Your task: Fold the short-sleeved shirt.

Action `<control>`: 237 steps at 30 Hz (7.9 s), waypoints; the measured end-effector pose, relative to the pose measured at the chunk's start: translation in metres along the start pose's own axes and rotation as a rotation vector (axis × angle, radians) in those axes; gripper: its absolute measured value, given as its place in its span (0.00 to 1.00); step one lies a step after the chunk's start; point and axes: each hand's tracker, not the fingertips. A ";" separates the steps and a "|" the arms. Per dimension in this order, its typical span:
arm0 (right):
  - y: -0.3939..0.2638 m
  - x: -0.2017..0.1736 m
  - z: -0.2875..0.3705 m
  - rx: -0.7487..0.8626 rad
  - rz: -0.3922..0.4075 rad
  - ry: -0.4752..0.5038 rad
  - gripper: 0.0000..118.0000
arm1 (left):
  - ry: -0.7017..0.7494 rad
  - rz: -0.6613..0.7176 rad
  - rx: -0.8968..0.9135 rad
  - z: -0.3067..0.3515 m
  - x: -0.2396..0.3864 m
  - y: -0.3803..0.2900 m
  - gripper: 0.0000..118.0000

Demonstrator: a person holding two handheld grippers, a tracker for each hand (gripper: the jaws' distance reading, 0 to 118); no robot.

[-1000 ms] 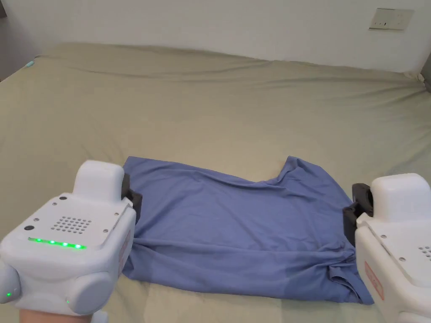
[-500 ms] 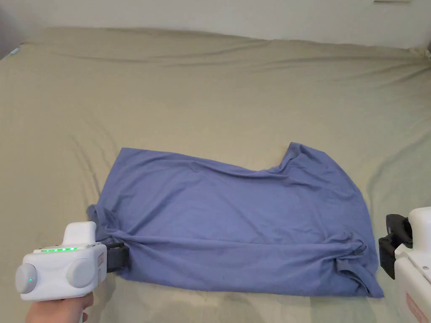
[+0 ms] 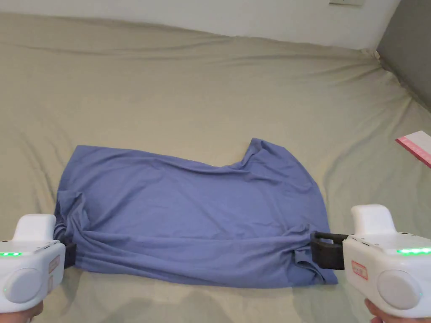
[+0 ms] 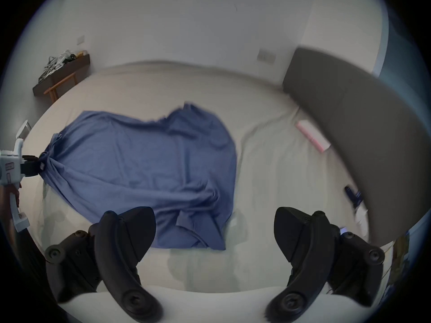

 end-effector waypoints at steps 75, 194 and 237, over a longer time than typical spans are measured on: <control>0.051 -0.067 0.218 0.681 0.120 0.019 0.67 | 0.007 -0.053 0.777 0.256 0.026 0.076 0.29; -0.099 0.046 0.020 -0.428 0.257 0.320 0.03 | 0.013 -0.298 -0.178 0.079 -0.067 -0.039 0.03; 0.036 -0.108 0.229 0.753 0.158 0.072 0.02 | -0.036 -0.060 0.842 0.269 0.058 0.071 0.00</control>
